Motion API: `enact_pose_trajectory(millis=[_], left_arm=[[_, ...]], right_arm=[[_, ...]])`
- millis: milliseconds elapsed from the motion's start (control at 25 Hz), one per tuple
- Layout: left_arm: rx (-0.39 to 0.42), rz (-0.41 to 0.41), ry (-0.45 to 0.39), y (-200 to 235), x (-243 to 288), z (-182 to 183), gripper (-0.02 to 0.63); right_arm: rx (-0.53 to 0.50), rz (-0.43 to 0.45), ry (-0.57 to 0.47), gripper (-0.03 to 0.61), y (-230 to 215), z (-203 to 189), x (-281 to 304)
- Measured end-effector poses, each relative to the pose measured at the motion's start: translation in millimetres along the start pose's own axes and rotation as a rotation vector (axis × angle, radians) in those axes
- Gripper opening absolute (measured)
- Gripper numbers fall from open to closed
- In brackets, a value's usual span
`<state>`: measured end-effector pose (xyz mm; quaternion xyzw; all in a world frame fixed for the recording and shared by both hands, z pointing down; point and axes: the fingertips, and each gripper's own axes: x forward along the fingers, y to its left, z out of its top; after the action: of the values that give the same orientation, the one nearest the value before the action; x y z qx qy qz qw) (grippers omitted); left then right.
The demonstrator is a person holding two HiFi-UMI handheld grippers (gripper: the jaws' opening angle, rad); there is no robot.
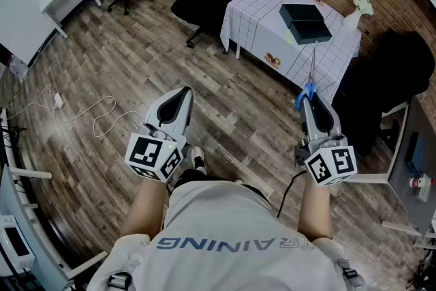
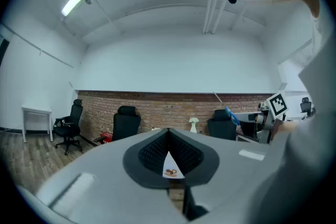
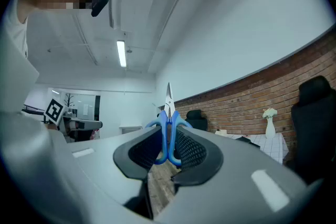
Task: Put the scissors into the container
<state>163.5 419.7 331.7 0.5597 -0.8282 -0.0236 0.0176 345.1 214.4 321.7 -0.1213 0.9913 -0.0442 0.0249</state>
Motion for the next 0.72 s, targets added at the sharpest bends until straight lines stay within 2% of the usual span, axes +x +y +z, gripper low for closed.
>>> enact_pose_trajectory(millis=[400,560,720], left_arm=[[-0.006,0.009,0.017,31,1,0,0.0],[-0.017,0.028,0.019,58,-2,-5,0.0],[-0.066,0.026,0.018,99,3,-9,0.0]], right_arm=[[-0.005,0.007,0.015,0.103,18,-4,30],[-0.001,0.012,0.02,0.103,26,-10,52],[0.034,-0.017,0.004,0.103,29,-12,91]])
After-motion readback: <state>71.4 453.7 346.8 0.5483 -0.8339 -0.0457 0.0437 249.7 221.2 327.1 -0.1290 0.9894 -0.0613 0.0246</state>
